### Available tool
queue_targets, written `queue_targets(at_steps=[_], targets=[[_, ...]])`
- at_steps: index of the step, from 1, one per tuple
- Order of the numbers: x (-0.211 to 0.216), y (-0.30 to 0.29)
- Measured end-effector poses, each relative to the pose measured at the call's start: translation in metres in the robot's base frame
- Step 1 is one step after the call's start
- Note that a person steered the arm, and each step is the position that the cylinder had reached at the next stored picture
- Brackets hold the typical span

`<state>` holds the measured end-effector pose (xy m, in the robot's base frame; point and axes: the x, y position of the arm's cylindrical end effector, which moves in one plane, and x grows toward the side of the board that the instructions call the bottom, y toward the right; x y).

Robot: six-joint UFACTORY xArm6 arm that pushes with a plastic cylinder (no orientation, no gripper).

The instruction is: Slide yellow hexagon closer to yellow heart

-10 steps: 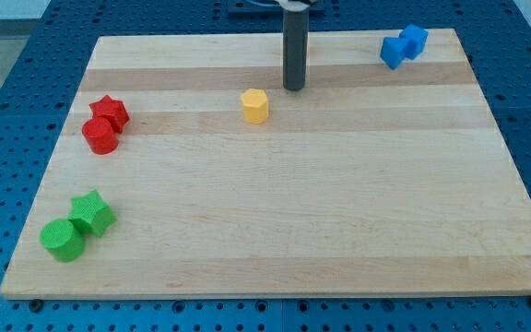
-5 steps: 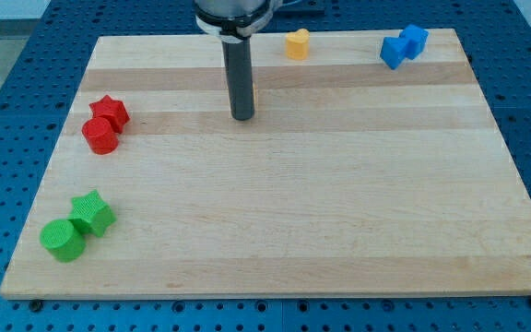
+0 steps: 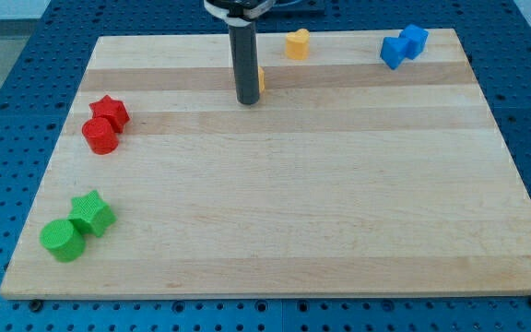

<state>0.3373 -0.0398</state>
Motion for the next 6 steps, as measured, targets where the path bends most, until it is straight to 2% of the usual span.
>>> queue_targets(at_steps=[3, 6], targets=[[-0.053, -0.014], [-0.071, -0.037]])
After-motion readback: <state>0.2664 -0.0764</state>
